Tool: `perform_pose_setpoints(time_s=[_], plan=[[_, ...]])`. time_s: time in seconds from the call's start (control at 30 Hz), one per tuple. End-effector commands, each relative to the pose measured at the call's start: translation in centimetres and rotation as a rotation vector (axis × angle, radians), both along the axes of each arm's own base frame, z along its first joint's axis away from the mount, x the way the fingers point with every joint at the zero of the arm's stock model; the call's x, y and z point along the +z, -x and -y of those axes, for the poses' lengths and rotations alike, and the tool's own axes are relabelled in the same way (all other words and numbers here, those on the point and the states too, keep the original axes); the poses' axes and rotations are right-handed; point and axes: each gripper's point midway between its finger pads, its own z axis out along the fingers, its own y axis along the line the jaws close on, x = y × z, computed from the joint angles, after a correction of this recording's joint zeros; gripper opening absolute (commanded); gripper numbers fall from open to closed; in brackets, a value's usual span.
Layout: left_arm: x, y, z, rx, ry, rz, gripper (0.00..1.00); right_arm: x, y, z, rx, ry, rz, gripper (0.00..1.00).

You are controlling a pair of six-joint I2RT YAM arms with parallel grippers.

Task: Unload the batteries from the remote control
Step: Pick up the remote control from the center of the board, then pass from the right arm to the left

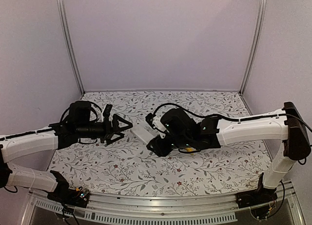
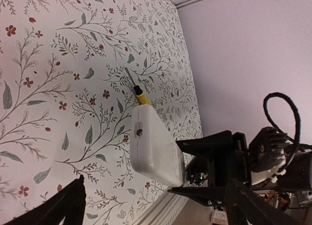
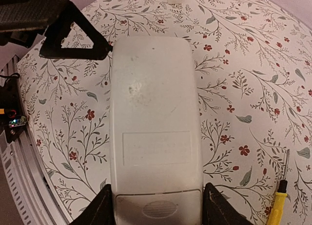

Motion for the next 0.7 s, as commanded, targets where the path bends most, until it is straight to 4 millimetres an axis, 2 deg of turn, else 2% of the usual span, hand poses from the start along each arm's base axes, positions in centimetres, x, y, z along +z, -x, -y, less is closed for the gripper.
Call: perform_pose_setpoints(time_s=[0.0, 0.1, 0.2, 0.4, 0.5, 0.67], plan=[[1.0, 0.1, 2.3, 0.02, 0.064, 0.008, 0.99, 3.7, 1.6, 0.2, 0.073, -0.105, 0.057, 0.47], [0.9, 0.7, 3.7, -0.009, 0.071, -0.008, 0.97, 4.6, 2.3, 0.4, 0.093, -0.124, 0.076, 0.47], [1.1, 1.2, 4.7, -0.035, 0.087, -0.013, 0.89, 4.8, 2.6, 0.3, 0.097, -0.12, 0.092, 0.47], [1.0, 1.6, 4.7, -0.041, 0.09, -0.025, 0.68, 4.8, 3.4, -0.2, 0.1, -0.119, 0.106, 0.47], [0.9, 2.0, 4.7, -0.052, 0.097, -0.034, 0.63, 4.6, 3.6, -0.6, 0.095, -0.108, 0.107, 0.47], [1.0, 2.3, 4.5, -0.051, 0.111, -0.038, 0.42, 4.3, 3.5, -1.0, 0.08, -0.09, 0.116, 0.47]])
